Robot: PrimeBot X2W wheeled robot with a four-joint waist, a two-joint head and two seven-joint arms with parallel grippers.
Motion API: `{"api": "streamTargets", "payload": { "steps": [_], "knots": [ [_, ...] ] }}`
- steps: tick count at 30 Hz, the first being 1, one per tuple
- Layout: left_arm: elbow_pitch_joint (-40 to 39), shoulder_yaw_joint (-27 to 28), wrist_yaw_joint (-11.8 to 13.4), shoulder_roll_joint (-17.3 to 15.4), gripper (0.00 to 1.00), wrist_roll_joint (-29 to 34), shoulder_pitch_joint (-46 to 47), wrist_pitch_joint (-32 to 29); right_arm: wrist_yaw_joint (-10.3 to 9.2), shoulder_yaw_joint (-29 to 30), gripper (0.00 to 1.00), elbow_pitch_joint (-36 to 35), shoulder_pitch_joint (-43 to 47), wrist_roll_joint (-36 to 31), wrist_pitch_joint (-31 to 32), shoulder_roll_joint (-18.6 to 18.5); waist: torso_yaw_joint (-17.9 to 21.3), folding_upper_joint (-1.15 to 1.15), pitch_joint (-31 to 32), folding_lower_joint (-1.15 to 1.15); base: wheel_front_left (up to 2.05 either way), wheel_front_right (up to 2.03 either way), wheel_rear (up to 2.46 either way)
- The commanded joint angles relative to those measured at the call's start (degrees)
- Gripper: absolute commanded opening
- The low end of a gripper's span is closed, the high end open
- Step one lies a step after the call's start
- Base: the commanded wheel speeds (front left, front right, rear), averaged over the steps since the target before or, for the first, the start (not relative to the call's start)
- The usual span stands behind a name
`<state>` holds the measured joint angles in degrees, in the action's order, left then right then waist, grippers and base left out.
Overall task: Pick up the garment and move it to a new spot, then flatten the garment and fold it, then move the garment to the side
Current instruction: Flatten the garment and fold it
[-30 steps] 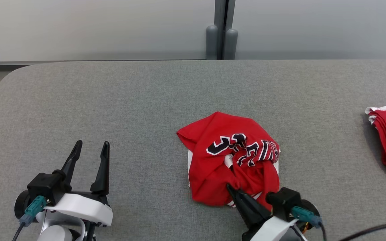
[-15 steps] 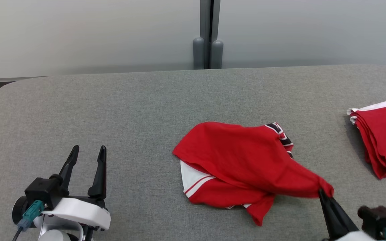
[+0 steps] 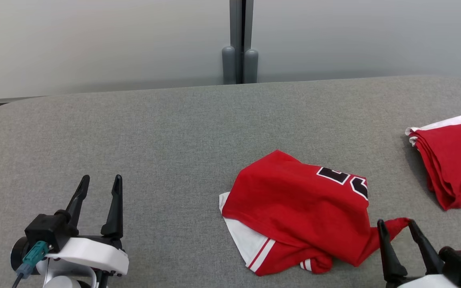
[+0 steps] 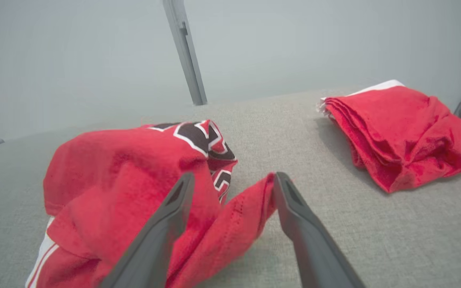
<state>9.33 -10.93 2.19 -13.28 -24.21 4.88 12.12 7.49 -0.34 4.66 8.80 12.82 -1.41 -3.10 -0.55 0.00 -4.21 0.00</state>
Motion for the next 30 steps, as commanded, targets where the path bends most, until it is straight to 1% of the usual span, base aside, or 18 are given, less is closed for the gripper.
{"api": "streamTargets", "payload": {
  "steps": [1,6,12,20,30],
  "knots": [
    [0.0,0.3,0.5,-0.2,1.0,-0.2,-0.6,0.3,0.0,-0.3,1.0,-2.0,-0.9,-0.6,-1.0,-0.1,0.1,0.0,0.3,0.0,0.0,0.0,0.0],
    [0.0,0.6,1.1,-0.2,1.0,-0.2,-1.8,0.9,0.0,-1.3,1.0,-9.0,-1.8,-2.5,-1.0,-1.1,0.4,0.0,1.8,0.0,0.0,0.0,0.0],
    [-0.7,0.1,1.9,-0.2,1.0,0.0,-4.1,0.9,0.0,-1.9,1.0,-13.7,-1.0,-3.7,1.4,-1.9,0.5,0.0,3.9,0.0,0.0,0.0,0.0],
    [-1.7,-0.4,2.4,-0.3,1.0,-0.4,-5.5,0.2,-0.01,-2.0,1.0,-15.4,0.1,-3.2,2.9,-1.8,0.3,0.0,4.4,0.0,0.0,0.0,0.0],
    [-1.9,-0.7,2.4,-0.6,1.0,-0.7,-5.3,0.0,0.0,-2.4,1.0,-15.2,0.2,-3.0,3.3,-1.6,0.2,0.0,4.4,0.0,0.0,0.0,0.0]
  ]
}}
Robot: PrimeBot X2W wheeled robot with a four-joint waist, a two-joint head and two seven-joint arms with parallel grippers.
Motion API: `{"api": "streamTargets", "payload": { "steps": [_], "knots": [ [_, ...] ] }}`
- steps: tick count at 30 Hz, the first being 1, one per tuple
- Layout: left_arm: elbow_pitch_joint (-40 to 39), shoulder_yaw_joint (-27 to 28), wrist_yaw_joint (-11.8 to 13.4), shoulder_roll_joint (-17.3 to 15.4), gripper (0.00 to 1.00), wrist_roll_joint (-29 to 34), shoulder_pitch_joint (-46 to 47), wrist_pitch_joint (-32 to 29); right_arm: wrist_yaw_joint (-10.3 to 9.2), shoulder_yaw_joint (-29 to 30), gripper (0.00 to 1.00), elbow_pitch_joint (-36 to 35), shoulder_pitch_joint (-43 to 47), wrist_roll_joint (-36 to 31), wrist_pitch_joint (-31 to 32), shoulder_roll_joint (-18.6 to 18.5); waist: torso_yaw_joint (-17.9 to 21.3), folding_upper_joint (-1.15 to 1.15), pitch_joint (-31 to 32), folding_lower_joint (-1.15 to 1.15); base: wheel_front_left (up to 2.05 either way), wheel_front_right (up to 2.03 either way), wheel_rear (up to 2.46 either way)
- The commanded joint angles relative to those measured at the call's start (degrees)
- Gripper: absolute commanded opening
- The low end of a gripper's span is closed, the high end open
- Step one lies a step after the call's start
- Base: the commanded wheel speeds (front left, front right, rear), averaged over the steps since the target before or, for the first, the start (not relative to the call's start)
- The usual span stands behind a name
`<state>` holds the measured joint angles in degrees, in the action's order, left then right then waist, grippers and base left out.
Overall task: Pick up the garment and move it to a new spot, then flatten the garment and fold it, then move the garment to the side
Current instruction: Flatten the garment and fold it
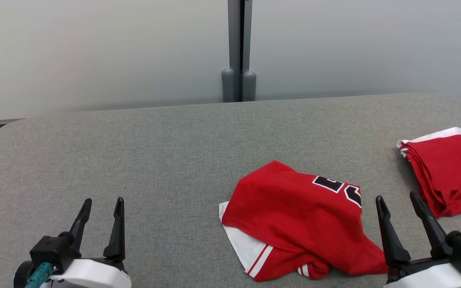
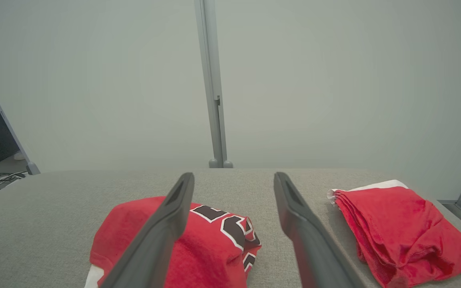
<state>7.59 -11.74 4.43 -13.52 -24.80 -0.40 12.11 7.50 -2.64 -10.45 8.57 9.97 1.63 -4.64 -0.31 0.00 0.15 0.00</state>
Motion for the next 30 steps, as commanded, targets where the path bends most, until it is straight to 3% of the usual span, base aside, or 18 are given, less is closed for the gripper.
{"api": "streamTargets", "payload": {
  "steps": [1,6,16,27,28,30],
  "knots": [
    [-0.2,0.1,0.2,-0.4,1.0,-0.2,0.0,0.0,-0.01,-0.1,1.0,-0.1,0.4,-0.1,0.2,0.0,0.0,0.0,0.0,0.0,0.0,0.0,0.0],
    [-0.7,-2.6,-1.0,0.2,1.0,0.8,1.4,-1.5,-0.01,-0.2,1.0,-0.2,0.2,0.1,0.2,0.1,-0.1,0.0,-0.5,0.0,0.0,0.0,0.0],
    [5.6,-17.6,-9.0,7.1,1.0,-0.6,5.4,-11.3,-0.01,-1.8,1.0,-0.5,-3.2,-0.5,-0.1,-0.2,2.8,0.0,-5.0,0.0,0.0,0.0,0.0],
    [19.0,-25.0,-11.2,8.8,1.0,-1.0,11.4,-16.4,-0.01,-2.6,1.0,-0.5,-5.3,-0.7,-1.3,0.8,6.3,0.0,-10.5,0.0,0.0,0.0,0.0],
    [20.2,-25.2,-11.2,8.5,0.84,-0.7,11.9,-16.2,-0.01,-2.7,1.0,-0.4,-5.5,-0.7,-1.4,0.9,6.5,0.0,-10.8,0.0,0.0,0.0,0.0],
    [21.8,-25.1,-11.2,7.8,0.0,-0.5,12.8,-15.3,-0.01,-2.5,1.0,-0.1,-5.9,-0.8,-1.7,1.0,6.5,0.0,-11.2,0.0,0.0,0.0,0.0]
  ]
}}
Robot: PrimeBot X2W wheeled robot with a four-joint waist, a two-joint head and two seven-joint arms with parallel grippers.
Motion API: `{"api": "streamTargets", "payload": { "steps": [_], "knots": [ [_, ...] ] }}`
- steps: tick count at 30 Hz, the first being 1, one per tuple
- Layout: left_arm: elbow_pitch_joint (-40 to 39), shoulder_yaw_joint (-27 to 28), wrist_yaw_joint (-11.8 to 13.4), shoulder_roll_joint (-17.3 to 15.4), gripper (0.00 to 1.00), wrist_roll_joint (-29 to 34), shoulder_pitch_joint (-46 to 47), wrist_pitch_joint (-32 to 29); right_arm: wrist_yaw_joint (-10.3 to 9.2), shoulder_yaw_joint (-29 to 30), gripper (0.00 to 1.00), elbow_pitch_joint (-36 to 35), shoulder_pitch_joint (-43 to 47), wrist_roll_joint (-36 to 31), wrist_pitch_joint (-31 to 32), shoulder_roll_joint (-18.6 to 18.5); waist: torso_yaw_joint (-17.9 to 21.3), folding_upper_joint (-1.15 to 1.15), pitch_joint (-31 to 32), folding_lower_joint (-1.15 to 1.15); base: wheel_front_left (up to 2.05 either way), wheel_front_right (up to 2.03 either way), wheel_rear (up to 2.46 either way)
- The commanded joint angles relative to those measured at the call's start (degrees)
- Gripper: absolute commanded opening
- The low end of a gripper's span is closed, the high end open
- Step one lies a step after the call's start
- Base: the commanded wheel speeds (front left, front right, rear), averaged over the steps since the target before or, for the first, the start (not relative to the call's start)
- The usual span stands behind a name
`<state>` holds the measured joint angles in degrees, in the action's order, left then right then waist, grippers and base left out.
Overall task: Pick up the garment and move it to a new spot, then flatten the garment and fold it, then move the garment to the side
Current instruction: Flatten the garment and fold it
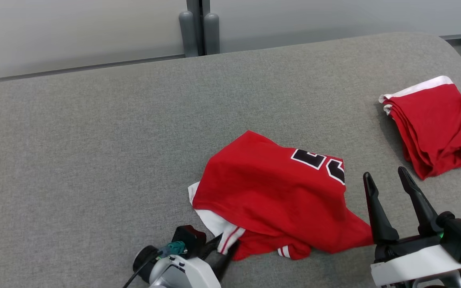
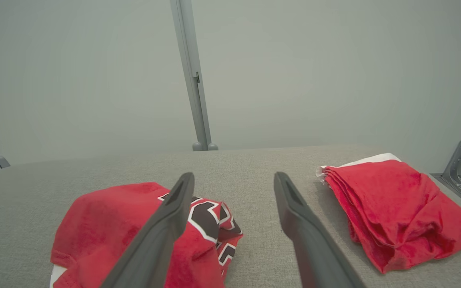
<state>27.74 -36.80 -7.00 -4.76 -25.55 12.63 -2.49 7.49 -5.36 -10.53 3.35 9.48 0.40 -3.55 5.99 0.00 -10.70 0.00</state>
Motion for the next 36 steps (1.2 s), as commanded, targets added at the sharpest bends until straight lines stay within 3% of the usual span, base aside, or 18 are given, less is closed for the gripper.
{"api": "streamTargets", "payload": {
  "steps": [1,6,12,20,23,26,27,28,36],
  "knots": [
    [2.0,0.3,0.3,-1.4,0.0,0.3,0.2,0.1,0.0,0.4,1.0,0.0,-0.8,-0.4,-0.6,-0.1,0.2,0.0,-0.5,0.0,0.0,0.0,0.0],
    [0.3,2.8,2.6,-5.0,0.0,1.6,1.3,4.2,0.0,1.4,1.0,0.6,-0.9,-0.3,-1.1,0.2,-0.9,0.0,-0.3,0.0,0.0,0.0,0.0],
    [-10.5,7.0,6.2,-11.3,0.0,1.9,-0.9,4.8,0.0,2.9,1.0,1.7,-0.5,0.5,-1.5,0.4,-2.8,0.0,0.6,0.0,0.0,0.0,0.0],
    [-27.9,13.4,12.1,-22.7,0.0,2.5,-5.7,-3.0,0.0,3.7,1.0,2.9,-0.5,1.4,-1.9,0.5,-4.2,0.0,1.2,0.0,0.0,0.0,0.0],
    [-30.9,14.2,13.1,-24.6,0.0,0.9,-8.4,-7.1,0.0,3.5,1.0,3.4,-0.9,1.6,-2.1,0.6,-3.9,0.0,1.0,0.0,0.0,0.0,0.0],
    [-31.0,14.6,13.0,-24.4,0.0,-1.7,-10.1,-9.1,0.0,3.2,1.0,3.6,-1.4,1.9,-2.3,0.6,-3.6,0.0,0.7,0.0,0.0,0.0,0.0],
    [-30.3,14.7,13.2,-24.1,0.33,-2.4,-10.6,-9.5,-0.01,3.1,1.0,3.7,-1.4,2.0,-2.4,0.6,-3.4,0.0,0.6,0.0,0.0,0.0,0.0],
    [-29.6,14.8,13.3,-23.7,1.0,-2.9,-11.1,-9.0,0.0,3.0,1.0,3.7,-1.6,2.0,-2.4,0.6,-3.3,0.0,0.5,0.0,0.0,0.0,0.0],
    [-24.9,19.7,14.1,-18.1,1.0,-7.5,-12.1,2.5,0.0,3.2,1.0,3.5,-0.7,1.2,-1.6,0.6,-3.9,0.0,1.9,0.0,0.0,0.0,0.0]
  ]
}}
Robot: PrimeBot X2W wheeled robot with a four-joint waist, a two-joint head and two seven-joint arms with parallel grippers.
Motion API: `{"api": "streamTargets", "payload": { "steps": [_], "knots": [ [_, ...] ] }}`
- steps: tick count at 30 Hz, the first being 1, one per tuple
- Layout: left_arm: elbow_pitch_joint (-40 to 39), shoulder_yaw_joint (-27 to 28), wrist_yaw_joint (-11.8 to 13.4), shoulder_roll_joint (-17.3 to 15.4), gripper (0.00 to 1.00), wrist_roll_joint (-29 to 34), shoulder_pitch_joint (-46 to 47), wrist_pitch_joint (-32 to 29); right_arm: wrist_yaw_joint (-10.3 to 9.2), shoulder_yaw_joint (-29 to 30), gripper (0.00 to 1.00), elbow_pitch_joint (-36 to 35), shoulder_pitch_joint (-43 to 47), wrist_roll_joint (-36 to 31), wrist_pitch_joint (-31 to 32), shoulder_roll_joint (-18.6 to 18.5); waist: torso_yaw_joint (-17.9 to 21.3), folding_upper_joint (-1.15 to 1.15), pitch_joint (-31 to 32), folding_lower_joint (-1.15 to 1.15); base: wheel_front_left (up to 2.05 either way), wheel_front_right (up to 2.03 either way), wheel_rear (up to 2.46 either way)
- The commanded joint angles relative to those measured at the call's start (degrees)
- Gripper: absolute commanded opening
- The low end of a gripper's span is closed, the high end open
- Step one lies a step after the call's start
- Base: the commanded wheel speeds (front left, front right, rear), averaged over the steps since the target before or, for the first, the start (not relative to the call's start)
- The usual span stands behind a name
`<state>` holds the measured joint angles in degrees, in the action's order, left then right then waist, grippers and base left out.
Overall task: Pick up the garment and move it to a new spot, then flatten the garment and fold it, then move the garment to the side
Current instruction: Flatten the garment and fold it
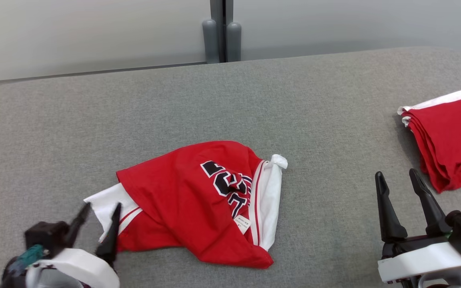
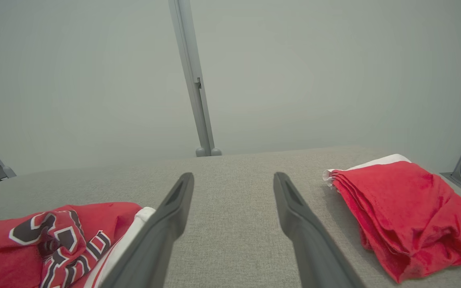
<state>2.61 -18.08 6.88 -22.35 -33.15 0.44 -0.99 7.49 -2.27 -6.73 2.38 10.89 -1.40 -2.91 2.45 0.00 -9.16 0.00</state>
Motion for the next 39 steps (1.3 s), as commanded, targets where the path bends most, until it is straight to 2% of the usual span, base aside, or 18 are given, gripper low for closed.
{"api": "streamTargets", "payload": {
  "steps": [1,5,12,23,30,35,39],
  "knots": [
    [0.2,1.8,0.5,0.0,1.0,-0.3,0.2,2.7,0.0,-0.1,1.0,-0.5,0.4,-0.6,0.4,-0.1,-0.5,0.0,0.6,0.0,0.0,0.0,0.0],
    [-0.6,4.0,1.7,0.8,1.0,0.9,1.2,8.9,-0.01,-0.4,1.0,-1.1,0.8,-1.4,1.5,-0.1,-1.1,0.0,2.0,0.0,0.0,0.0,0.0],
    [-3.4,5.2,3.5,1.8,1.0,3.5,1.0,14.0,-0.01,-1.0,1.0,-1.5,2.0,-1.7,3.3,-1.0,-1.4,0.0,5.1,0.0,0.0,0.0,0.0],
    [-6.5,3.6,5.3,1.4,1.0,5.6,-1.4,13.0,0.0,-1.4,1.0,-3.5,3.3,-1.4,6.0,-1.8,-2.0,0.0,6.7,0.0,0.0,0.0,0.0],
    [-6.2,3.2,5.2,1.0,1.0,5.1,-1.4,11.9,0.0,-1.8,1.0,-3.8,3.2,-1.3,6.4,-2.0,-2.4,0.0,6.7,0.0,0.0,0.0,0.0],
    [-6.5,2.8,5.0,1.0,1.0,5.2,-0.3,11.4,0.0,-6.0,1.0,-3.4,1.4,-1.5,7.4,-3.4,-3.8,0.0,5.9,0.0,0.0,0.0,0.0],
    [-6.1,2.1,4.5,1.5,1.0,5.1,0.9,11.6,-0.01,-14.4,1.0,-1.4,-1.5,-0.5,9.0,-5.2,-5.5,0.0,4.5,0.0,0.0,0.0,0.0]
  ]
}}
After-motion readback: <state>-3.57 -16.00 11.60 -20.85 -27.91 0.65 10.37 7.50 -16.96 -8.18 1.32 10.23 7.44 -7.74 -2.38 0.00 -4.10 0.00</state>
